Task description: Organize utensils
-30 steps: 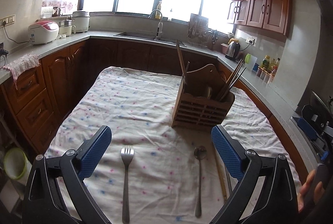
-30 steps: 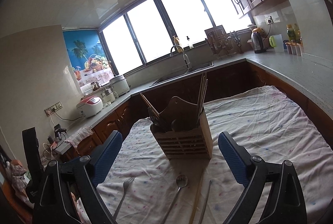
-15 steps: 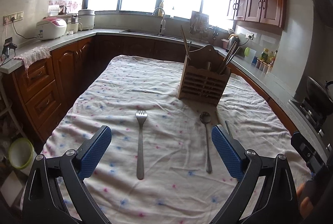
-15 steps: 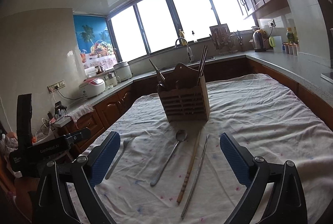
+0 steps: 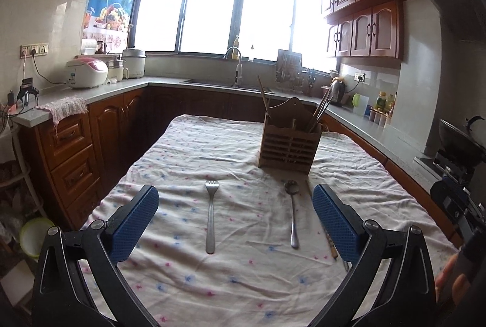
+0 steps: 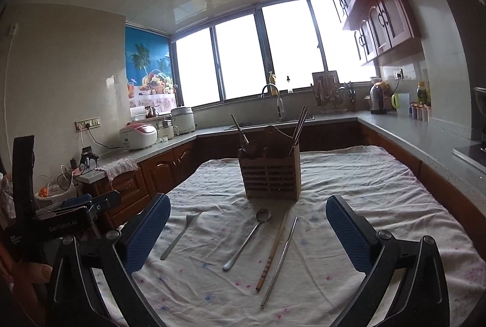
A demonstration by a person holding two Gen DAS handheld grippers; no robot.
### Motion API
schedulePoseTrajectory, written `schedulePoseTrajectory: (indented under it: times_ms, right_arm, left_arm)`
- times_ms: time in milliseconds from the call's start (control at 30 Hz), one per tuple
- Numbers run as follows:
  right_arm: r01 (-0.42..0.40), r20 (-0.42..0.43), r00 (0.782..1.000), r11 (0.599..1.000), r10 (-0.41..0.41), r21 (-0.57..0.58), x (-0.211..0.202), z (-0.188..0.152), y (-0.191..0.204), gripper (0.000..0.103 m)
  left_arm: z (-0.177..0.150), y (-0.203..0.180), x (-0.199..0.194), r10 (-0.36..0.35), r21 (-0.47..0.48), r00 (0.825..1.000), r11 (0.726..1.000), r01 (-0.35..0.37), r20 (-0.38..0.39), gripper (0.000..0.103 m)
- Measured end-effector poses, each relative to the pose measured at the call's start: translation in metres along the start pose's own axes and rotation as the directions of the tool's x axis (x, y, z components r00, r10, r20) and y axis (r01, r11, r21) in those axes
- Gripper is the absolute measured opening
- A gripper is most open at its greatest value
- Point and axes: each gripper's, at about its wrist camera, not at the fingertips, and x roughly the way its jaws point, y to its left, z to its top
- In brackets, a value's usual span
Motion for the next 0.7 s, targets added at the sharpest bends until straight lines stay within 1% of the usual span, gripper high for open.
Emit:
schedulePoseTrajectory:
  times_ms: [100, 233, 367, 433, 533, 700]
  right_arm:
    - [0.061, 0.014, 0.998, 0.997, -0.061, -0.037, -0.004, -0.018, 0.003, 0.103]
    - [0.113, -0.011, 0.994, 0.993, -0.113, -0.039, 0.0, -0.041, -0.004, 0.103]
    - [0.133, -0.044, 0.99, 0.991, -0.133, -0.017, 0.005, -0.055, -0.015, 0.103]
    - [0.149, -0.046, 0.988, 0.989, -0.15, -0.018, 0.004, -0.06, -0.017, 0.103]
    - [0.165, -0.048, 0.985, 0.986, -0.166, -0.014, 0.001, -0.065, -0.022, 0.103]
    - [0.174, -0.054, 0.983, 0.985, -0.174, -0.005, -0.002, -0.069, -0.028, 0.103]
  left_arm:
    - [-0.015, -0.005, 0.002, 0.003, 0.022, 1.0, 1.0, -0.003, -0.006, 0.103]
    - [-0.037, -0.012, 0.007, 0.02, 0.048, 1.0, 0.999, -0.02, -0.011, 0.103]
    - [-0.053, -0.017, 0.011, 0.03, 0.074, 0.999, 0.997, -0.029, -0.021, 0.103]
    - [-0.059, -0.02, 0.012, 0.035, 0.09, 0.999, 0.995, -0.033, -0.019, 0.103]
    - [-0.063, -0.025, 0.013, 0.041, 0.117, 0.999, 0.992, -0.038, -0.023, 0.103]
    - [-0.068, -0.031, 0.012, 0.035, 0.133, 0.999, 0.991, -0.032, -0.025, 0.103]
